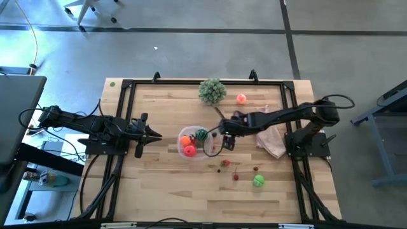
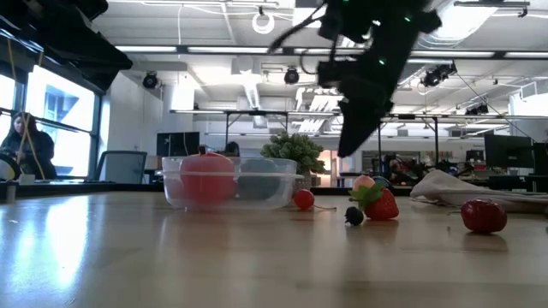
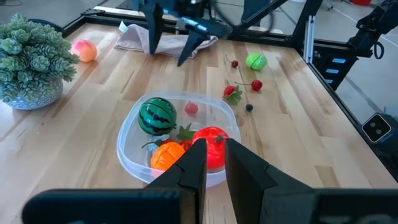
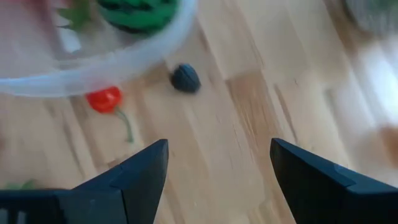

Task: Pick and placing Produce into tupperware
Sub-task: Put the blackberry into the transparent bin

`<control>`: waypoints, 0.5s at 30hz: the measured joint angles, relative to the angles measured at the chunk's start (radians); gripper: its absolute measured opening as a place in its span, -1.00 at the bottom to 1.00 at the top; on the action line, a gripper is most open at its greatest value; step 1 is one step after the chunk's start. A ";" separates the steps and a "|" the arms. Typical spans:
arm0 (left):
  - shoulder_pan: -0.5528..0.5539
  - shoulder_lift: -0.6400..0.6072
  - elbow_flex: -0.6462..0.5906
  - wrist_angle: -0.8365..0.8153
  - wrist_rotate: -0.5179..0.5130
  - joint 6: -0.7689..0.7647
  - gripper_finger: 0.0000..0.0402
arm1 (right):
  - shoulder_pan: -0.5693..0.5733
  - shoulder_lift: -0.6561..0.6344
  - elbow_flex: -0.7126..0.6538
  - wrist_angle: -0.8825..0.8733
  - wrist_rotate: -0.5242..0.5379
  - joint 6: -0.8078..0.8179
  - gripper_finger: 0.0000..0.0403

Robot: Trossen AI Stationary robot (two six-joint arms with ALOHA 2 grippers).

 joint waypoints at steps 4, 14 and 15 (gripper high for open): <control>0.000 0.000 0.000 0.000 0.000 0.000 -0.77 | -0.003 -0.096 -0.160 0.121 -0.007 0.118 0.36; 0.000 0.000 0.000 0.000 0.000 0.000 -0.77 | 0.030 -0.206 -0.515 0.674 -0.022 0.028 0.36; 0.000 0.000 0.000 0.000 0.000 0.000 -0.77 | 0.033 -0.206 -0.551 0.764 -0.023 -0.002 0.36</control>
